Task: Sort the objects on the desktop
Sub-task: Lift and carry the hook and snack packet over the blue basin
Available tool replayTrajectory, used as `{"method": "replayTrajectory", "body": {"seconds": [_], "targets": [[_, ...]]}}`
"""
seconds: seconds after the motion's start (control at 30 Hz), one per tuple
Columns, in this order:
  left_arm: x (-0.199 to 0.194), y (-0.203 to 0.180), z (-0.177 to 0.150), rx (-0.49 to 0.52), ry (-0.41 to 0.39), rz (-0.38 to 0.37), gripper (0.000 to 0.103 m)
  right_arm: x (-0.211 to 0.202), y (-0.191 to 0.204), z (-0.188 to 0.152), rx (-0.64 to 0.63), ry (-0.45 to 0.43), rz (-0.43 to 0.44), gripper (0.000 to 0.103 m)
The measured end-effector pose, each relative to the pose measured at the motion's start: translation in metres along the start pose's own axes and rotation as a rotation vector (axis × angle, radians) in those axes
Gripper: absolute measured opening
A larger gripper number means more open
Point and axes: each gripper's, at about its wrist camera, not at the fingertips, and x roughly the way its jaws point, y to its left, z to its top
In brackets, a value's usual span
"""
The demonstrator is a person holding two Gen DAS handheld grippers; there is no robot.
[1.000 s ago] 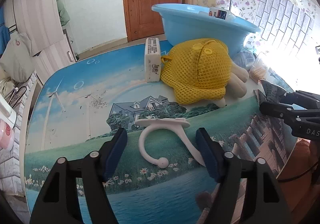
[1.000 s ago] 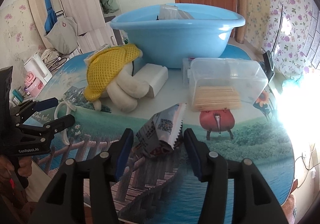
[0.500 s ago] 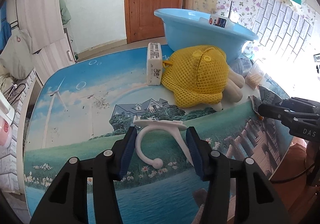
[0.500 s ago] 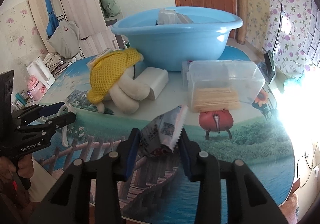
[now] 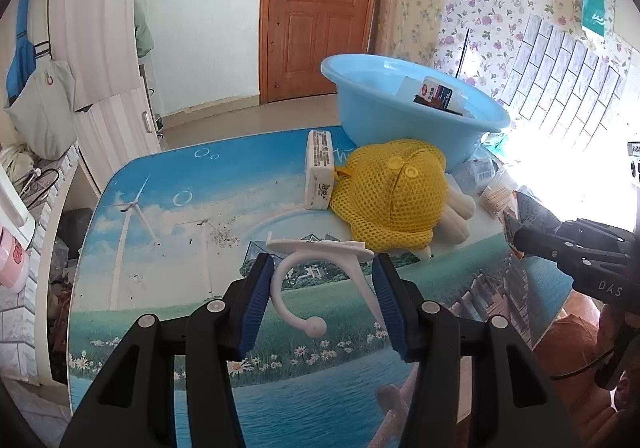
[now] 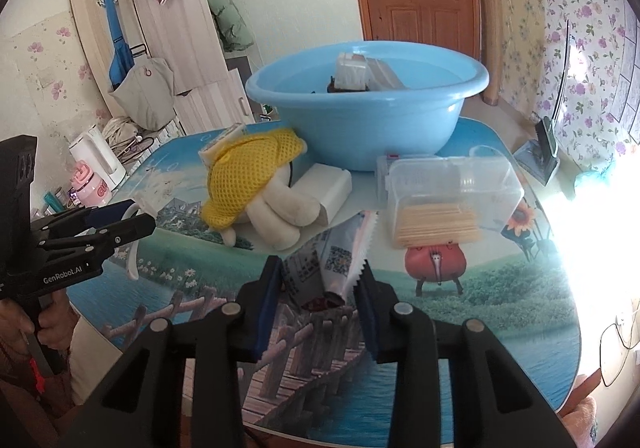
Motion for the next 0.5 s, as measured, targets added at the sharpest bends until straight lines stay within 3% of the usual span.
{"method": "replayTrajectory", "body": {"seconds": [0.5], "targets": [[-0.029,-0.005,0.022,-0.032,-0.044,-0.049,0.05,-0.031,0.012,0.028,0.021,-0.097,0.111,0.035]]}}
